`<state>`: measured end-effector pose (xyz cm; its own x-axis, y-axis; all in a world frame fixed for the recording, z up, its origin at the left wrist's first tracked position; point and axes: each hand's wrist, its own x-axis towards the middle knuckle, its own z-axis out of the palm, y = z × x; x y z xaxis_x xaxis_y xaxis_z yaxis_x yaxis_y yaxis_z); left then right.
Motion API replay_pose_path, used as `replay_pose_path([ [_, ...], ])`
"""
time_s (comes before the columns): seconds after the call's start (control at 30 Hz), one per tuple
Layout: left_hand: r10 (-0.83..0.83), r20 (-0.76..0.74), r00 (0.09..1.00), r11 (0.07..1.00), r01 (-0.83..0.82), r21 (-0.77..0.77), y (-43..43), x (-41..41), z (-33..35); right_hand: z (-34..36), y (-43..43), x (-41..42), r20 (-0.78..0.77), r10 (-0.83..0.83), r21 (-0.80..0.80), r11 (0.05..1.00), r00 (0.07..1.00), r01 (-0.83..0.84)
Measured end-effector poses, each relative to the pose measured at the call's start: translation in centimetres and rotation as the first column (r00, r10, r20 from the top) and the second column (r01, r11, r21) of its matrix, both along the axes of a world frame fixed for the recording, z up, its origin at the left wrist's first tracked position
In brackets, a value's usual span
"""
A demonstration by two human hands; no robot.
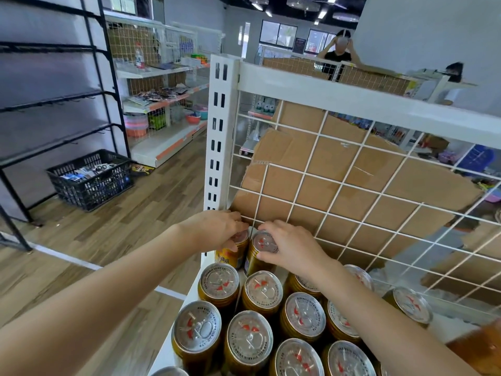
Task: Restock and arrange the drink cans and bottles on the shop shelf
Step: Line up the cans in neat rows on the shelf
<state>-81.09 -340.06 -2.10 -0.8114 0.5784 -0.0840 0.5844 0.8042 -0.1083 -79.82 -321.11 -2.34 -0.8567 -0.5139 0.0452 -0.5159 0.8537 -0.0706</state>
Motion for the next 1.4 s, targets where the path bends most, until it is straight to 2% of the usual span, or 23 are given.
replay_pose_path([
  [0.2,-0.002,-0.046,0.999,1.0,0.002,-0.01,0.1,-0.1,-0.3,-0.3,-0.4,0.4,-0.038,-0.093,-0.047,0.995,0.995,0.091],
  [0.37,-0.007,-0.011,1.0,0.999,0.007,0.053,-0.2,0.0,-0.7,-0.6,-0.2,0.4,-0.035,-0.145,-0.066,0.988,0.989,0.143],
  [0.63,-0.042,0.05,0.998,0.991,0.035,0.129,-0.7,0.1,-0.8,-0.1,1.0,0.4,0.131,-0.079,-0.148,0.984,0.988,0.098],
  [0.77,-0.033,0.048,0.998,0.991,0.026,0.128,-0.7,-0.1,-1.1,-0.3,0.7,0.7,0.104,-0.075,-0.169,0.981,0.992,0.091],
  [1.0,-0.044,0.029,0.999,0.983,0.038,0.178,-0.9,0.1,-1.6,-0.8,-0.2,0.8,0.024,-0.211,-0.145,0.966,0.977,0.213],
  [1.23,-0.039,0.019,0.999,0.978,0.034,0.207,-1.1,0.0,-2.1,-0.9,-1.0,1.3,-0.076,-0.275,-0.048,0.961,0.958,0.272],
  [1.4,-0.037,0.029,0.999,0.977,0.03,0.213,-1.2,0.0,-2.0,-0.7,-0.6,1.0,-0.005,-0.24,-0.076,0.968,0.971,0.238],
])
